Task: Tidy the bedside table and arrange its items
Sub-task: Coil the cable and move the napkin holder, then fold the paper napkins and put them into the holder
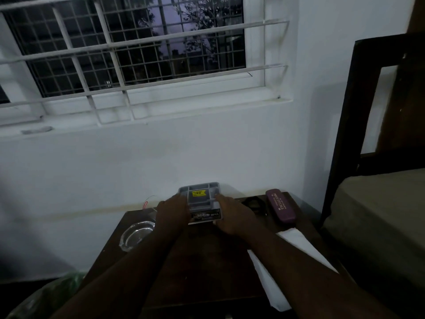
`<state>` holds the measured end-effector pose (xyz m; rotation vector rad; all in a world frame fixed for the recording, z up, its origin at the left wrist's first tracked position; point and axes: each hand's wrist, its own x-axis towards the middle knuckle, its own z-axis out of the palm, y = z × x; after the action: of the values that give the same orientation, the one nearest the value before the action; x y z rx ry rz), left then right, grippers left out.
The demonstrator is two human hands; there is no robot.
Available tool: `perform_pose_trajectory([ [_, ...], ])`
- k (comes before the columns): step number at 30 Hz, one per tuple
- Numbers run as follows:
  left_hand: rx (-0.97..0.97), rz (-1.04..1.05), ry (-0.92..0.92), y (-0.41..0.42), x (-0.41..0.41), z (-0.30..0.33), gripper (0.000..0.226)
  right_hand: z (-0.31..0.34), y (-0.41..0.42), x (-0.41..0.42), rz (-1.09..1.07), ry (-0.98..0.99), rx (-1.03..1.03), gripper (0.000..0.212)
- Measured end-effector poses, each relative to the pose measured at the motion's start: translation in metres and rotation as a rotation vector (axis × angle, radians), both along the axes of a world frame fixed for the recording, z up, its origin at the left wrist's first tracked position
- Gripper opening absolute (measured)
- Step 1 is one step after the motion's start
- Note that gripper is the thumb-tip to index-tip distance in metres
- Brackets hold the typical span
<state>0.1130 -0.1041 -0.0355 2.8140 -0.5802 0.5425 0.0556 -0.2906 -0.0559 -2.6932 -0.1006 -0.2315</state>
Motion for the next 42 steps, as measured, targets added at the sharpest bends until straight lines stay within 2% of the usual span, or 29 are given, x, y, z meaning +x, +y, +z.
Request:
perform_pose_trajectory([
  [7,0.003,-0.017,0.055,0.01,-0.025,0.004,0.016,0.005,0.005,-0.026,-0.013,0.015,-0.029,0.074],
  [12,-0.014,-0.052,0.05,0.018,-0.063,0.007,0.014,0.009,0.012,-0.062,0.018,0.062,-0.041,0.077],
  [18,-0.018,-0.051,0.083,0.025,-0.107,0.01,0.016,0.015,0.02,-0.103,0.012,0.061,-0.19,0.082],
  [20,-0.025,-0.061,0.124,0.025,-0.121,0.013,0.018,0.015,0.021,-0.112,0.027,0.073,-0.201,0.092],
  [22,-0.043,-0.113,0.165,0.026,-0.129,0.019,0.025,0.02,0.021,-0.121,0.056,0.142,-0.15,0.115],
  [24,0.004,-0.087,0.225,0.028,-0.128,0.021,0.043,0.028,0.009,-0.123,0.082,0.202,-0.051,0.129],
  [26,0.069,-0.01,0.239,0.03,-0.128,0.024,0.061,0.043,-0.012,-0.126,-0.027,0.163,0.062,0.12],
  [28,0.095,-0.037,0.173,0.01,-0.151,0.015,0.062,0.045,-0.061,-0.146,-0.152,0.149,-0.049,0.098],
  [31,-0.023,-0.315,-0.201,0.002,-0.169,0.023,0.03,0.057,-0.094,-0.151,-0.192,0.187,-0.114,0.061],
  [32,-0.025,-0.433,-0.236,-0.003,-0.175,0.026,0.021,0.058,-0.099,-0.153,-0.19,0.21,-0.141,0.055],
  [34,0.055,-0.623,-0.066,-0.021,-0.183,0.018,0.02,0.049,-0.107,-0.16,-0.176,0.27,-0.172,0.046],
  [35,0.107,-0.67,0.063,-0.034,-0.186,0.009,0.023,0.038,-0.111,-0.162,-0.163,0.304,-0.171,0.042],
  [37,0.133,-0.701,0.196,-0.063,-0.187,-0.016,0.034,0.015,-0.115,-0.165,-0.133,0.335,-0.191,0.037],
  [39,0.11,-0.694,0.227,-0.085,-0.186,-0.038,0.042,-0.001,-0.117,-0.164,-0.142,0.269,-0.195,0.034],
  [42,-0.027,-0.684,0.145,-0.102,-0.177,-0.06,0.039,-0.018,-0.124,-0.159,-0.191,0.161,-0.191,0.033],
])
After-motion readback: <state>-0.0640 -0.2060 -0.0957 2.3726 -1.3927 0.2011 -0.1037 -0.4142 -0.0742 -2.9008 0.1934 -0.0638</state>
